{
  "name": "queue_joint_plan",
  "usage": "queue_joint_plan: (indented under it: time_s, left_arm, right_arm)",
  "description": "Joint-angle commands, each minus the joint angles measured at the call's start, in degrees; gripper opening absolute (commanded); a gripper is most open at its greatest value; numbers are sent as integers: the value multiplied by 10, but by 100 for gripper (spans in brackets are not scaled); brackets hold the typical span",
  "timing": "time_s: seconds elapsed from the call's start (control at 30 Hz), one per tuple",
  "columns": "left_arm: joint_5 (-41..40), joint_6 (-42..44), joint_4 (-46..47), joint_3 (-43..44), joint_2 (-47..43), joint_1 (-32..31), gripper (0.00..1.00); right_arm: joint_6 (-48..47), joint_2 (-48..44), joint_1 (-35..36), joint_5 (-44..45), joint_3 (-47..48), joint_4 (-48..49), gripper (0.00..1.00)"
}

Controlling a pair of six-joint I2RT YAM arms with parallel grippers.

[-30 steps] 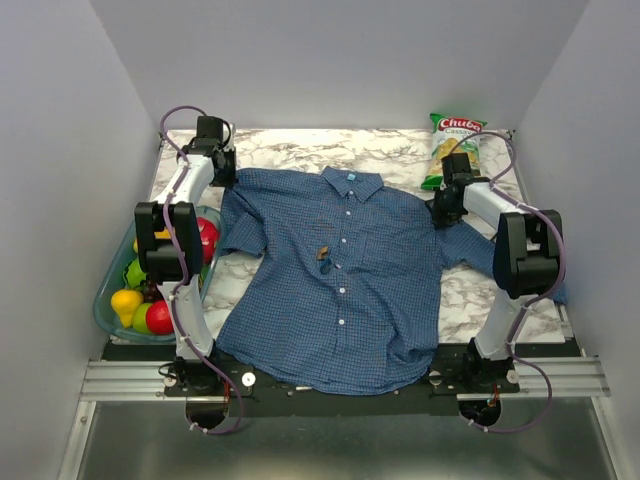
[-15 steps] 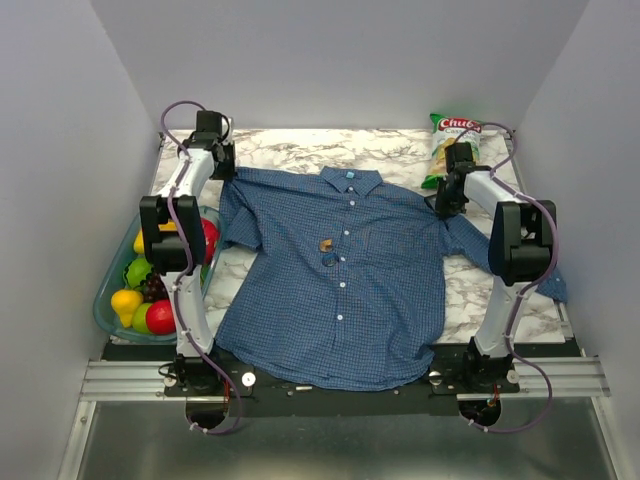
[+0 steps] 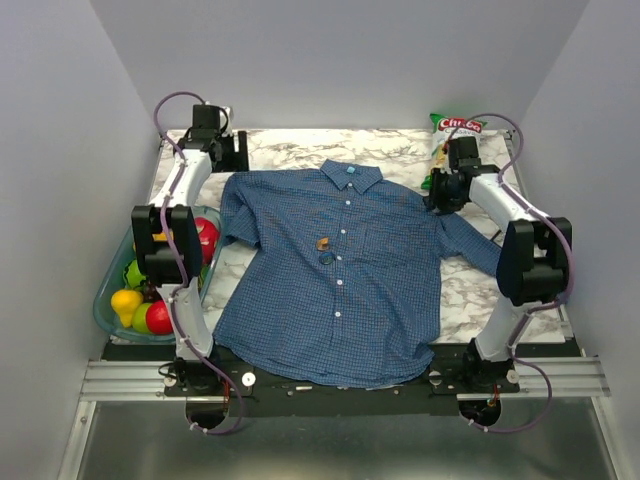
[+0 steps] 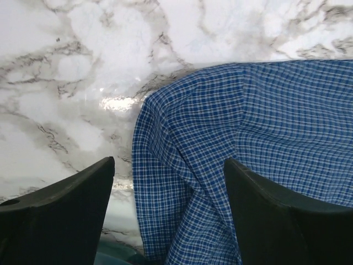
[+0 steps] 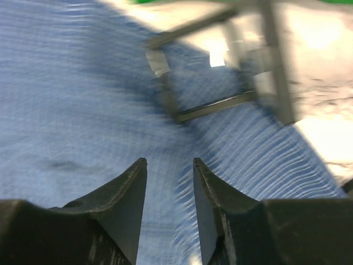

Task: Pin the brooch onto the clothing
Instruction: Flatten out the clothes at the center of the board.

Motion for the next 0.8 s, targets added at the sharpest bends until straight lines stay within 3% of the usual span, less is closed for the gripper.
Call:
queue_joint_plan:
  time_s: [0.0, 0.13, 0.27, 0.77]
  left_arm:
    - [-3, -2, 49, -20, -72, -57, 90]
    - [15, -9, 27, -1, -37, -128, 87]
    - [38, -20, -5, 39, 30, -161, 85]
    - [95, -83, 1, 85, 160, -148, 84]
  right_arm:
    - [8, -64, 54, -54, -14, 16, 48]
    - [47, -40, 69, -113, 9, 27, 49]
    - [86, 12, 71, -178, 42, 48, 49]
    - [201, 192, 53, -188, 172, 43, 51]
